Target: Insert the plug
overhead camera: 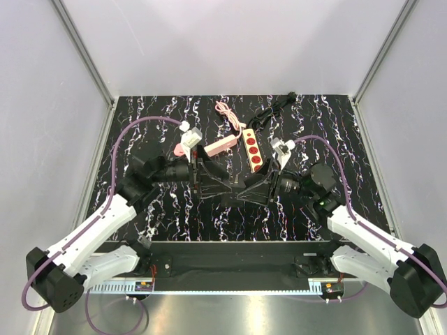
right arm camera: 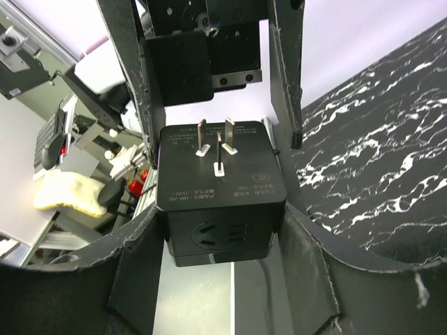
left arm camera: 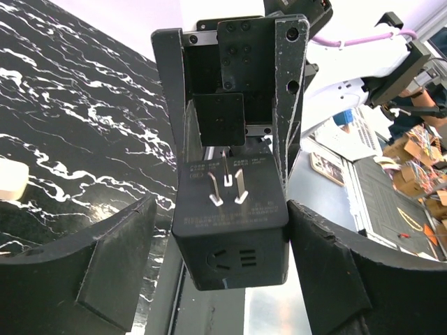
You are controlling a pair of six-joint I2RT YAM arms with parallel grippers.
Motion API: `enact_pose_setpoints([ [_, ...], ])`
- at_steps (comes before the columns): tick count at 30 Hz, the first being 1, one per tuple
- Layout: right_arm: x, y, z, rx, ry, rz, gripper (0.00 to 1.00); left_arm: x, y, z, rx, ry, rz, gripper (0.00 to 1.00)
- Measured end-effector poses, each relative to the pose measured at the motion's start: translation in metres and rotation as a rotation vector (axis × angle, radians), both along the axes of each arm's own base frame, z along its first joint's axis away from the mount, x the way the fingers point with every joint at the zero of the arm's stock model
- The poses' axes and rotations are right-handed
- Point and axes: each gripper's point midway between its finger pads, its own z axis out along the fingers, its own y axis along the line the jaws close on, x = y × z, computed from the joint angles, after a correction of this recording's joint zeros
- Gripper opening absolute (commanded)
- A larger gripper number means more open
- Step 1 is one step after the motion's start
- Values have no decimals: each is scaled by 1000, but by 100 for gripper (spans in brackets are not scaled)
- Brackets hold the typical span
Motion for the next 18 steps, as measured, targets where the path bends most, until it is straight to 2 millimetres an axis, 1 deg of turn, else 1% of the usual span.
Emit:
enact_pose_setpoints([
  [12,-6,1,-12,-46,2,42,0,-7,-3,-14,42,48,-77,75],
  [13,-6,1,-13,-50,3,45,0,-8,-3,-15,45,54,-84,74],
  [14,-7,1,-14,-55,4,50,0,-9,-3,-16,48,59,-91,69],
  [15,-7,1,-15,-58,4,53,0,-10,-3,-17,50,65,-101,53],
  [16,-7,1,-16,-64,6,53,0,-12,-3,-18,51,76,-114,42],
  [17,-6,1,-17,-69,5,51,0,-13,-3,-18,53,83,-117,34],
  [18,-6,1,-18,-72,5,51,0,-13,-3,-19,55,86,-120,21],
])
